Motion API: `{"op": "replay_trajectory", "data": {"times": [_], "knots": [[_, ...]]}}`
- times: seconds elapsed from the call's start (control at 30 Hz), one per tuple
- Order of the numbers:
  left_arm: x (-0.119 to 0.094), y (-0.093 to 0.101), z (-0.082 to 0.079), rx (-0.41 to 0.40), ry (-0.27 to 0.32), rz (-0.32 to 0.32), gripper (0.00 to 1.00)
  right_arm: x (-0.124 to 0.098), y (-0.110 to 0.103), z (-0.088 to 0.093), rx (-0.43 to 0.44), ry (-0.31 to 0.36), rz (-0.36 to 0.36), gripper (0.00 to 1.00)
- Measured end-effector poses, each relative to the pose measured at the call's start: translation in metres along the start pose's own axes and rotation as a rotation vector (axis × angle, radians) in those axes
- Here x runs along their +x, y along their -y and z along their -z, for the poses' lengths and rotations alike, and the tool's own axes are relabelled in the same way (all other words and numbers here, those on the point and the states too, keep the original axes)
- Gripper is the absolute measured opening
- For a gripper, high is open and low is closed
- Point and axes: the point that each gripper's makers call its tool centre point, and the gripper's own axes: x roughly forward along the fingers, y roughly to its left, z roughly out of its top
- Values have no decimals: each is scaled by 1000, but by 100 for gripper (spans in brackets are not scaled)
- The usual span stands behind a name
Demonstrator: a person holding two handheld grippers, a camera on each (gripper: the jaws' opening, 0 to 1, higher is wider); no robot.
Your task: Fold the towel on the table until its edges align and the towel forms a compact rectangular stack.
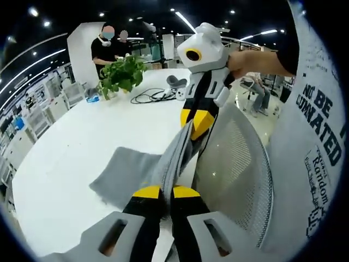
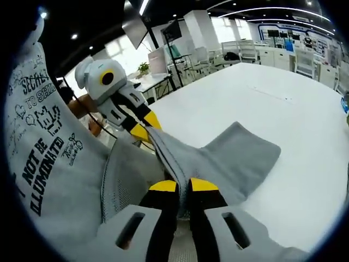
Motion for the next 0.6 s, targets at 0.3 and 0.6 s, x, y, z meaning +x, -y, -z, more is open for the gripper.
{"op": "replay_trajectory", "data": {"times": [0.3,0.6], "knots": [[10,-26,-5,51,6,-11,5,0,15,-19,13,-3,5,4],[16,-49,-4,29,9,-44,6,4,28,-31,4,-23,19,4]]}}
